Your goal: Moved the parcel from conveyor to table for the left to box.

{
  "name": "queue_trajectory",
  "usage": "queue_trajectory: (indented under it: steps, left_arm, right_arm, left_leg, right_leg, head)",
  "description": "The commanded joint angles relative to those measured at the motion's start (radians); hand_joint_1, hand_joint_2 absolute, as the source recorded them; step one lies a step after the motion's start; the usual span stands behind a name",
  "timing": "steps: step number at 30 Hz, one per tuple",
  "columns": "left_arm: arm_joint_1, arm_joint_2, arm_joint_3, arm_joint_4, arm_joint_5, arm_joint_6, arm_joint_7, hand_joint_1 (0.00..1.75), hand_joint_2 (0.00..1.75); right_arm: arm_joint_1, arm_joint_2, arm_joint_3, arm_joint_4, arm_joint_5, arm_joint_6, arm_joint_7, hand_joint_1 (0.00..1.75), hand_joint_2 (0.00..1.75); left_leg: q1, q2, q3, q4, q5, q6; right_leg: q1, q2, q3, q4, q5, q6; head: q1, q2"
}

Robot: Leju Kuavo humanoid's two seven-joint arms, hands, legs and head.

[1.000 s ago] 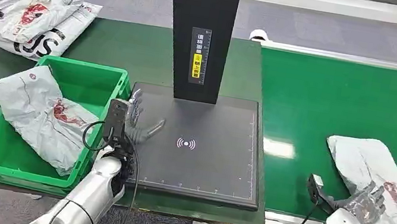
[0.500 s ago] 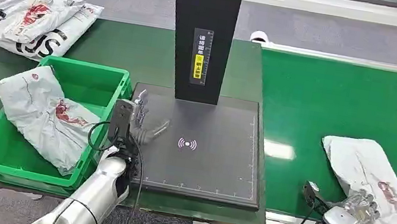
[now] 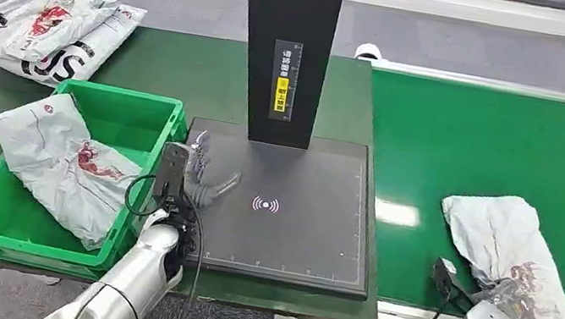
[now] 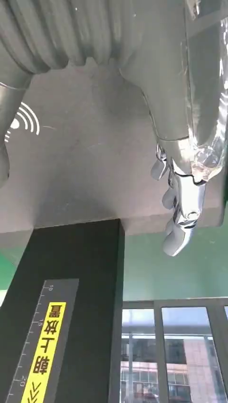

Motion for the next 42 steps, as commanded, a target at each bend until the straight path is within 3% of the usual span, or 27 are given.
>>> queue_trajectory:
  steps: [1,7,11,13,14,16,23,26,32,33,41,42]
  left_arm:
    - [-0.014,0.031,-0.001,0.010,0.000,0.002,0.010,0.00,1.75]
    - [-0.014,0.031,-0.001,0.009,-0.001,0.003,0.010,0.00,1.75]
    - [0.012,0.037,0.011,-0.030,-0.012,0.035,0.011,0.00,1.75]
    - [0.034,0.044,0.026,-0.072,-0.026,0.053,0.018,0.00,1.75]
    - [0.046,0.045,0.046,-0.097,-0.043,0.080,0.025,0.00,1.75]
    - [0.048,0.049,0.064,-0.113,-0.067,0.110,0.026,0.00,1.75]
    - [-0.014,0.061,0.085,-0.103,-0.122,0.143,0.011,0.00,1.75]
    - [-0.019,0.056,0.077,-0.118,-0.136,0.152,0.013,0.00,1.75]
    - [-0.021,0.053,0.088,-0.148,-0.137,0.172,-0.003,0.00,1.75]
    - [-0.013,0.057,0.088,-0.176,-0.141,0.173,0.003,0.00,1.75]
    - [-0.007,0.060,0.087,-0.193,-0.145,0.168,0.016,0.00,1.75]
    - [-0.004,0.063,0.086,-0.201,-0.147,0.166,0.011,0.00,1.75]
  right_arm:
    - [-0.042,0.050,-0.056,0.007,-0.005,-0.031,-0.013,1.75,1.75]
    - [-0.039,0.049,-0.057,0.007,-0.005,-0.034,-0.014,1.75,1.75]
    - [-0.024,0.086,-0.074,-0.060,-0.026,-0.225,-0.142,1.75,1.75]
    - [-0.003,0.138,-0.077,-0.168,-0.064,-0.299,-0.231,1.75,1.75]
    - [0.058,0.191,-0.062,-0.376,-0.119,-0.303,-0.336,1.75,1.75]
    - [0.105,0.256,-0.019,-0.556,-0.195,-0.303,-0.431,1.75,1.75]
    - [0.192,0.329,0.264,-0.838,-0.290,-0.303,-0.485,1.75,1.75]
    - [0.194,0.332,0.347,-0.853,-0.291,-0.303,-0.483,1.75,1.75]
    - [0.099,0.378,0.501,-0.713,-0.322,-0.303,-0.510,1.75,1.75]
    - [0.082,0.385,0.542,-0.686,-0.336,-0.258,-0.500,1.75,1.75]
    - [0.086,0.376,0.570,-0.695,-0.346,-0.249,-0.478,1.75,1.75]
    - [0.083,0.369,0.594,-0.690,-0.361,-0.209,-0.481,1.75,1.75]
  left_leg:
    - [0.000,0.005,0.002,-0.001,0.000,0.000]
    - [0.000,0.004,0.001,-0.001,-0.001,0.000]
    - [0.000,0.002,0.000,-0.001,0.000,0.000]
    - [0.000,0.004,0.000,-0.001,-0.001,0.000]
    - [0.000,0.005,-0.001,0.000,-0.001,-0.001]
    - [0.000,0.011,0.002,-0.002,-0.002,-0.001]
    - [0.001,0.006,-0.002,0.000,0.000,-0.003]
    - [0.003,0.003,-0.002,-0.001,0.001,-0.003]
    - [0.003,0.007,-0.002,-0.001,0.001,-0.003]
    - [0.003,0.008,-0.001,-0.001,0.001,-0.003]
    - [0.003,0.005,0.002,-0.003,0.001,-0.003]
    - [0.003,0.004,0.002,-0.004,0.001,-0.003]
  right_leg:
    - [0.000,0.004,0.001,-0.001,0.001,-0.001]
    - [0.000,0.003,0.001,-0.001,0.001,-0.001]
    - [0.000,0.002,0.000,-0.001,0.000,-0.001]
    - [0.000,0.004,-0.001,-0.001,0.001,-0.001]
    - [0.000,0.004,-0.001,0.000,0.001,-0.001]
    - [0.001,0.010,-0.001,-0.001,0.002,-0.002]
    - [0.002,0.006,-0.006,0.003,0.000,-0.002]
    - [0.003,0.003,-0.005,0.002,-0.001,-0.003]
    - [0.003,0.006,-0.005,0.003,0.000,-0.003]
    - [0.003,0.007,-0.005,0.002,0.000,-0.003]
    - [0.003,0.004,-0.001,0.000,0.000,-0.004]
    - [0.003,0.003,-0.001,-0.001,0.000,-0.004]
  head:
    - [0.000,0.000]
    - [0.000,0.000]
    - [0.000,0.000]
    - [0.000,0.000]
    - [0.000,0.000]
    - [0.000,0.000]
    - [0.000,0.000]
    - [0.000,0.000]
    - [0.000,0.000]
    - [0.000,0.000]
    - [0.000,0.000]
    - [0.000,0.000]
